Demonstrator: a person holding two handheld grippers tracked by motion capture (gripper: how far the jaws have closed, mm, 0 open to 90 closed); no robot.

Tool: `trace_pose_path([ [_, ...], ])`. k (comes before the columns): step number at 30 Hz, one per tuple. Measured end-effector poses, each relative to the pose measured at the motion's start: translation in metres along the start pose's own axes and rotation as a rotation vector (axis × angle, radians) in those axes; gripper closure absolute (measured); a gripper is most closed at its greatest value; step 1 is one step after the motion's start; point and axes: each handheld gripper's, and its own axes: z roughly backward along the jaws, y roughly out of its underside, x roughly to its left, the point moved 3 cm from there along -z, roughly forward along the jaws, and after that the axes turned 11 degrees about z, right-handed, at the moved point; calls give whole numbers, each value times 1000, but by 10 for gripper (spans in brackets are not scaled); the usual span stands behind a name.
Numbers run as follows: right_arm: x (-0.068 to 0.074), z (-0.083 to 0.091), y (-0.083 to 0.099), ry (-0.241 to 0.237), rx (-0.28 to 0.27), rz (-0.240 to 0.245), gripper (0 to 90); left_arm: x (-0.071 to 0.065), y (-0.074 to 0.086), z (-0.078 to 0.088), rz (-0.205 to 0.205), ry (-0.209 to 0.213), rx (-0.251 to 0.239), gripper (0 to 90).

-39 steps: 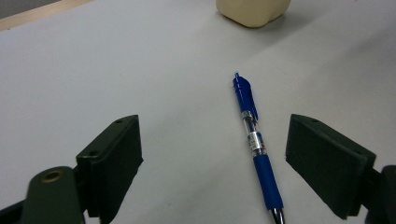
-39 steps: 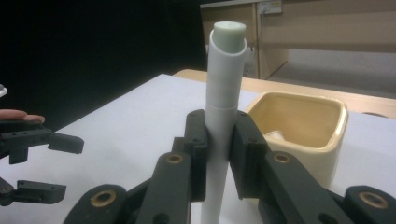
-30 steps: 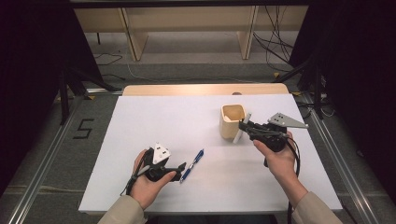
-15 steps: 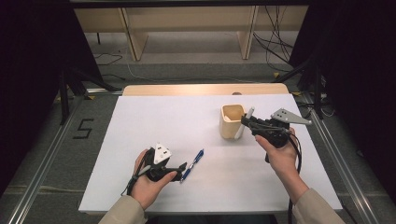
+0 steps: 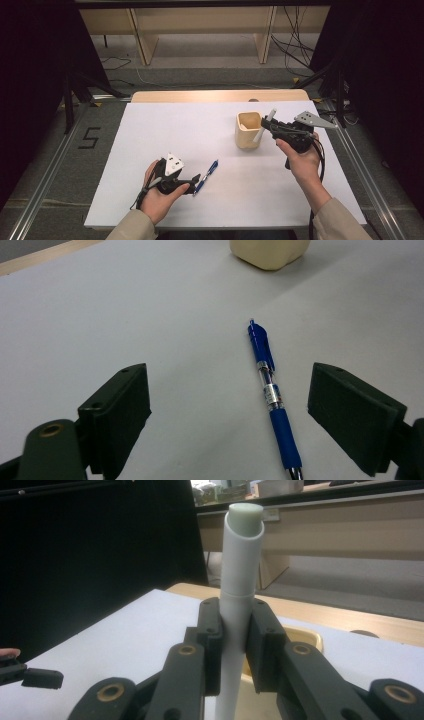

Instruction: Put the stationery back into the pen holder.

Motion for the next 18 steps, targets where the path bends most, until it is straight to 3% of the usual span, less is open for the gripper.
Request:
trace_pose_path([
  [18,-9,-3,-6,21,-28,-18,785,0,0,0,2,-1,2,172],
])
